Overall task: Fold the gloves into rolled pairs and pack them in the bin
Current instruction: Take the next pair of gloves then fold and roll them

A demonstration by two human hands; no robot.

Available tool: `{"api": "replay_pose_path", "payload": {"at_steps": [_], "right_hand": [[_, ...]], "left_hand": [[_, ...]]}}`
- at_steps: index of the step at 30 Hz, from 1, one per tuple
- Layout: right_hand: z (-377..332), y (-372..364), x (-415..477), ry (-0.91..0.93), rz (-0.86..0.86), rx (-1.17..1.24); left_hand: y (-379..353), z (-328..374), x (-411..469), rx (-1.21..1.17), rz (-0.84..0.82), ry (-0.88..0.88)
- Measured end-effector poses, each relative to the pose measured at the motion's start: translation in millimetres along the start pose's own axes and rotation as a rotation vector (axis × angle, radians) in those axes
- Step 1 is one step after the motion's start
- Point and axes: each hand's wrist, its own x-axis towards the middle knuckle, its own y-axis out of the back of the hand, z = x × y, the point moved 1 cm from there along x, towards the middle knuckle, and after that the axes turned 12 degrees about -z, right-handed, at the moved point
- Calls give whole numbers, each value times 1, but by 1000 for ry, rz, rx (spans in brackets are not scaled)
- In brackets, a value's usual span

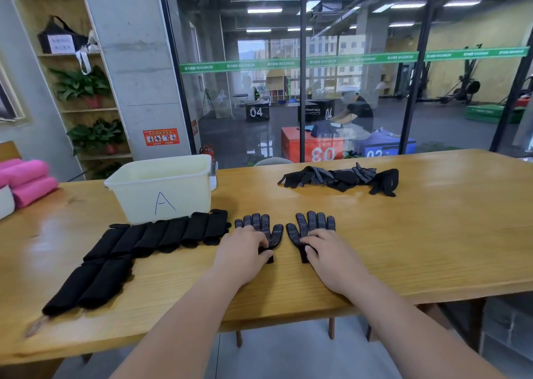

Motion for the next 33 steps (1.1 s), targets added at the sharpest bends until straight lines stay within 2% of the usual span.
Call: {"api": "replay_pose_path", "payload": {"at_steps": [7, 9, 11, 15, 18, 21, 25, 27, 30, 33], "right_hand": [[2, 0, -1, 16, -20, 74], [2, 4, -2, 29, 11, 139], [4, 8, -5, 47, 61, 226], [10, 18, -8, 57, 87, 424], [11, 17, -9, 58, 75, 457], [17, 13, -6, -89, 143, 425], [27, 13, -5, -262, 282, 560], [27, 12, -2, -284, 254, 583], [24, 16, 2, -294, 159, 626], [28, 32, 2, -259, 159, 721]], "left_hand": [[-2, 9, 6, -31, 107, 109], [4, 13, 9, -178, 176, 162], [13, 20, 12, -442, 198, 173], [24, 49, 26, -827, 90, 72], [16, 66, 35, -935, 5, 11], [3, 63, 40, -885, 75, 38], [-12, 43, 37, -467, 165, 53], [-17, 34, 38, -334, 129, 1], [-19, 30, 37, -316, 60, -73], [-20, 31, 35, -291, 54, -128]]}}
